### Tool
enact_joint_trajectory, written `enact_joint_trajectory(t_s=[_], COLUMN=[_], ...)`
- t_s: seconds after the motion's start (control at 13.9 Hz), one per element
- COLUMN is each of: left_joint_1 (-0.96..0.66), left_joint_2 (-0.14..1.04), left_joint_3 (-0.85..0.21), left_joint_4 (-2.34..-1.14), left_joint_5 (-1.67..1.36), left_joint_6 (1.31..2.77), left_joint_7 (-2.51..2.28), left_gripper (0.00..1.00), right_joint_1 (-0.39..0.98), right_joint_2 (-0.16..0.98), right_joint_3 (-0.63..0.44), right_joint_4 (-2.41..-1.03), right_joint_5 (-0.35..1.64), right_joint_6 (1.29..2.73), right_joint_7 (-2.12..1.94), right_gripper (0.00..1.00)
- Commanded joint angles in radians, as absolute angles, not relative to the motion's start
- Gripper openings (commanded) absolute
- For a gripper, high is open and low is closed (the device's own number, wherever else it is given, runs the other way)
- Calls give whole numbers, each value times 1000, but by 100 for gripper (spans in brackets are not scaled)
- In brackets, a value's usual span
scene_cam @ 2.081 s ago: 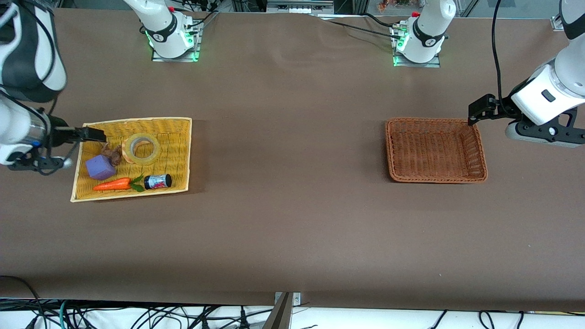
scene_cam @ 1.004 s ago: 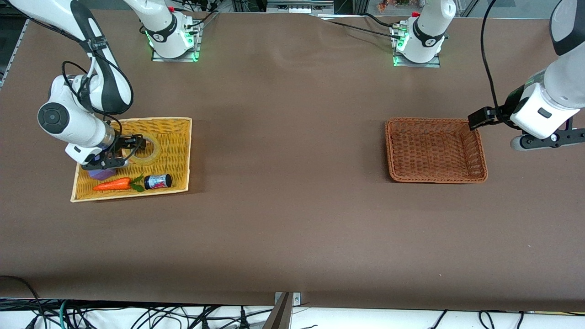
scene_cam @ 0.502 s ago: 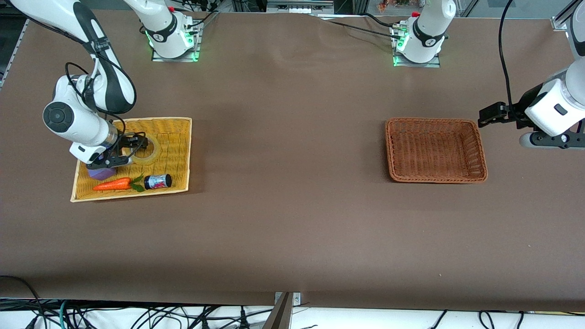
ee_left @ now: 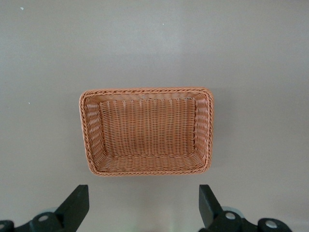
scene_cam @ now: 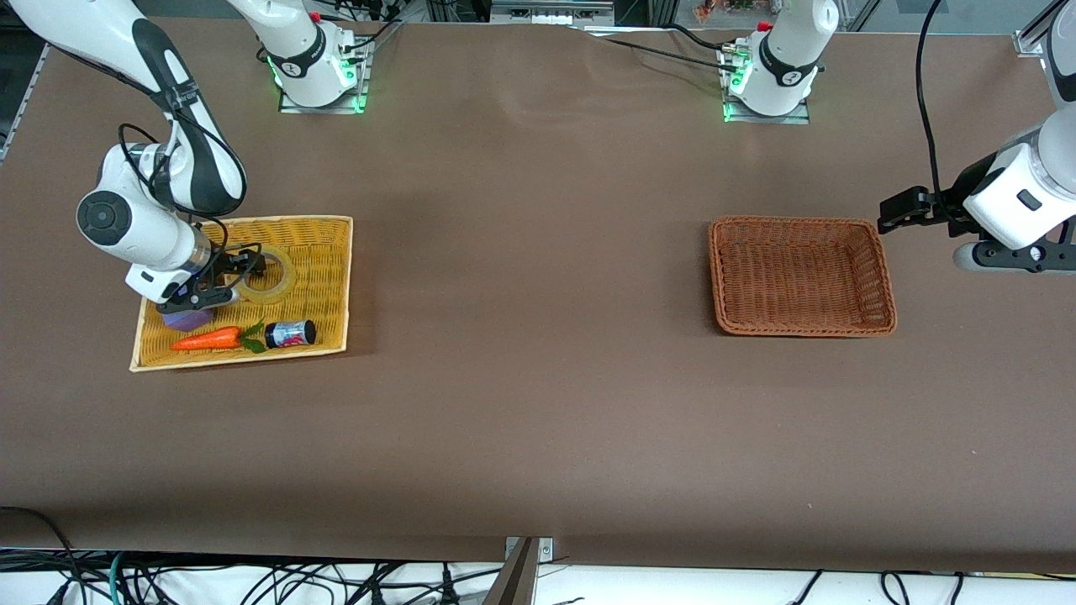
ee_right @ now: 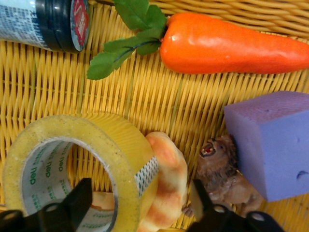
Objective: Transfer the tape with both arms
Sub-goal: 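Close the right gripper on the tape roll's rim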
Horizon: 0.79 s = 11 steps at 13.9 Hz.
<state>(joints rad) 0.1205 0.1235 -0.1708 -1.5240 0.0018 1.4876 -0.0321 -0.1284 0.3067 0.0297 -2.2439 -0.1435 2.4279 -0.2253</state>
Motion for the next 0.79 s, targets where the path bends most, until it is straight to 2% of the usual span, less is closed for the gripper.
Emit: enact_joint_trajectory(t_s=[0.0, 0.07, 0.22, 0.57, 0.72], left_joint_1=[127, 127, 127, 121, 117], left_joint_2=[106, 106, 106, 106, 107], left_joint_3=[-176, -176, -176, -178, -178], left_joint_4=[-1531, -1531, -1531, -1522, -1517], left_joint_5=[-15, -15, -15, -15, -17], left_joint_6=[1489, 1489, 1488, 1489, 1489], left_joint_7=[-9, -9, -9, -9, -9], left_gripper=[100, 100, 100, 100, 100], right_joint_1=[-133, -133, -133, -133, -133], right_joint_2=[301, 301, 301, 288, 279], right_joint_3=[32, 32, 32, 35, 44], right_joint_4=[-2252, -2252, -2250, -2220, -2124], right_joint_5=[-158, -158, -158, -155, -135], right_joint_6=[2441, 2439, 2437, 2419, 2262], right_joint_7=[-242, -258, -288, -288, -278], right_gripper=[15, 8, 0, 0, 0])
